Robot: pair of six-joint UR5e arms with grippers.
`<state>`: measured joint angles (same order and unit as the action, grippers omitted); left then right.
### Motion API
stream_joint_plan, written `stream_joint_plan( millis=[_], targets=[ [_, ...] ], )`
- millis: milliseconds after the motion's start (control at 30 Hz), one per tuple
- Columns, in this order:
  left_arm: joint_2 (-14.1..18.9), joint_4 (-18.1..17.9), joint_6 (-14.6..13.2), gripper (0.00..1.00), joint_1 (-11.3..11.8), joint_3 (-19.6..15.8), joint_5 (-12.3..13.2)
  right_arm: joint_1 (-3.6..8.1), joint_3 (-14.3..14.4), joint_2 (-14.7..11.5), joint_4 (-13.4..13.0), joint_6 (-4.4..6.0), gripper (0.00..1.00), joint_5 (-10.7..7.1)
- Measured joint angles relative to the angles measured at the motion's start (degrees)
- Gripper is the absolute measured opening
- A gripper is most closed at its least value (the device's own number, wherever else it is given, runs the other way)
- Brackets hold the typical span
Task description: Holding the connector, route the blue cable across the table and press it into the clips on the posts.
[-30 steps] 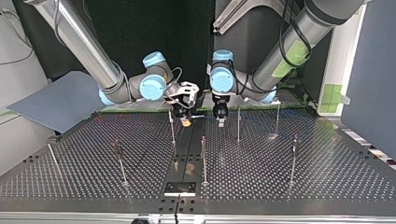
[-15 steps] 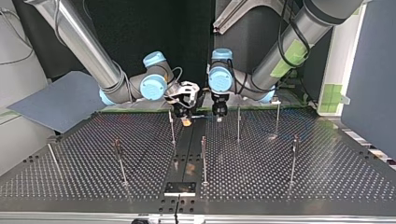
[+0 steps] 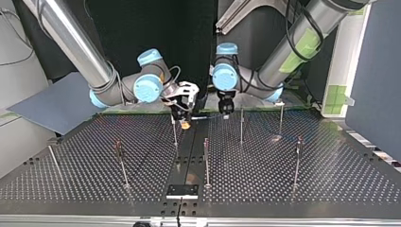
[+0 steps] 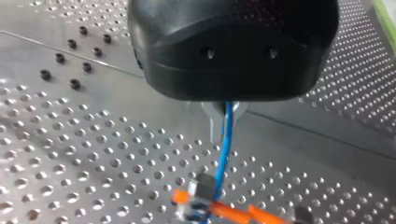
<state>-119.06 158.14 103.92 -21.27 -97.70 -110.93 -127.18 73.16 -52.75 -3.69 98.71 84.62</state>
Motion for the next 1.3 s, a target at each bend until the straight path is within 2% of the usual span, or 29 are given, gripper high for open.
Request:
stream_joint_plan(
  millis=[233,400,900,1133,1300],
  targets=[
    [3.36,0.27,-0.13,0.00,-0.36,-1.72,0.24,0.19,2.29,-3.53,0.32,0.53,0.00,0.02],
    [6.22,0.39,-0.09,0.00,-0.50,-1.88,0.28,0.22,3.16,-6.31,1.03,0.38,0.00,-0.03],
    [13.18,3.71,0.56,0.00,-1.05,-2.93,0.32,-0.38,3.50,-13.06,3.15,0.49,0.00,-0.01],
    [16.11,3.20,0.53,0.00,-0.84,-2.86,0.32,-0.38,3.55,-16.11,3.83,0.60,0.00,0.02],
    [18.46,3.00,0.58,0.00,-0.64,-2.47,0.39,0.04,3.55,-18.67,4.01,0.78,0.00,0.09]
  ],
)
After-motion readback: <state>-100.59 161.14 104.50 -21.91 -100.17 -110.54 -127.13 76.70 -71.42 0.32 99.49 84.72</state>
